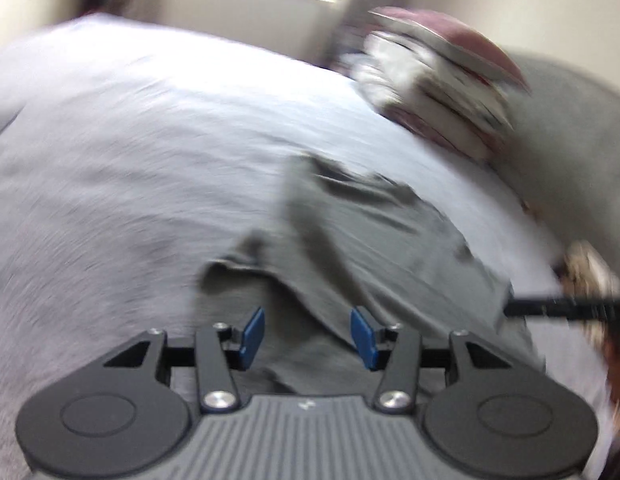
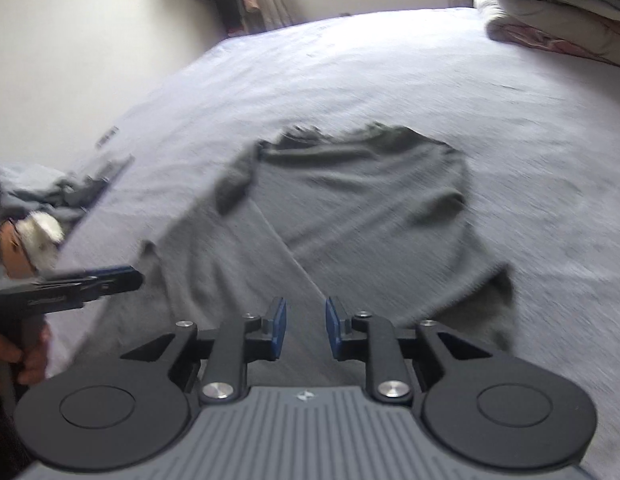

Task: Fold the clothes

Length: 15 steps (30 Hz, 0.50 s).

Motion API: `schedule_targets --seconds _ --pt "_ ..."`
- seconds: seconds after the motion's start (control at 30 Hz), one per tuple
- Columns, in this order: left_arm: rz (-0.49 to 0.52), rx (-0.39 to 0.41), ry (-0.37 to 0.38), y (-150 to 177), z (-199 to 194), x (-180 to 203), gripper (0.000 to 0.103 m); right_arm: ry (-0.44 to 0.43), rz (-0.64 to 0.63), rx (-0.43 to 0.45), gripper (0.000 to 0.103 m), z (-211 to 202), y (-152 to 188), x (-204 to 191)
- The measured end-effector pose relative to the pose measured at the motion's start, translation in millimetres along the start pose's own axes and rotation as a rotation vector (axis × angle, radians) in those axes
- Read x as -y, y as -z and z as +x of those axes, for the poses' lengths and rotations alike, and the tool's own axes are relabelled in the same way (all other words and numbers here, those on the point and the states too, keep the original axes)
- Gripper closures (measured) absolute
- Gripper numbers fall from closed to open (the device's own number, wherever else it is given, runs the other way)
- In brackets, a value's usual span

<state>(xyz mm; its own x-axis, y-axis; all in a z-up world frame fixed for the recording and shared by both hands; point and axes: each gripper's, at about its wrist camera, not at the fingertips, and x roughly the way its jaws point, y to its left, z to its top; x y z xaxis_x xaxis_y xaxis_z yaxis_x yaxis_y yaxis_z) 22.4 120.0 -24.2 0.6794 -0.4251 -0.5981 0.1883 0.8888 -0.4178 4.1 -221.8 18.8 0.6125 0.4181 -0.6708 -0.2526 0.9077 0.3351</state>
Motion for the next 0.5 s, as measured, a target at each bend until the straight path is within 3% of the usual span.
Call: schedule_targets --seconds 0.1,0.23,0.5 --pt "-0.171 0.011 0.022 -6.1 4.5 -28.3 0.054 -0.069 0.009 0.008 0.080 14.8 -14.9 -9.3" --pt "-0.338 0.000 0.084 -9.7 17.1 -46.7 0.056 -0.049 -0.026 -0.012 0.080 40.6 -27.5 -20.8" --pt "-0.523 0.026 0.102 -10.6 39.1 -56.2 0.059 -0.068 -0.018 -0.040 0.080 80.0 -52.8 -25.0"
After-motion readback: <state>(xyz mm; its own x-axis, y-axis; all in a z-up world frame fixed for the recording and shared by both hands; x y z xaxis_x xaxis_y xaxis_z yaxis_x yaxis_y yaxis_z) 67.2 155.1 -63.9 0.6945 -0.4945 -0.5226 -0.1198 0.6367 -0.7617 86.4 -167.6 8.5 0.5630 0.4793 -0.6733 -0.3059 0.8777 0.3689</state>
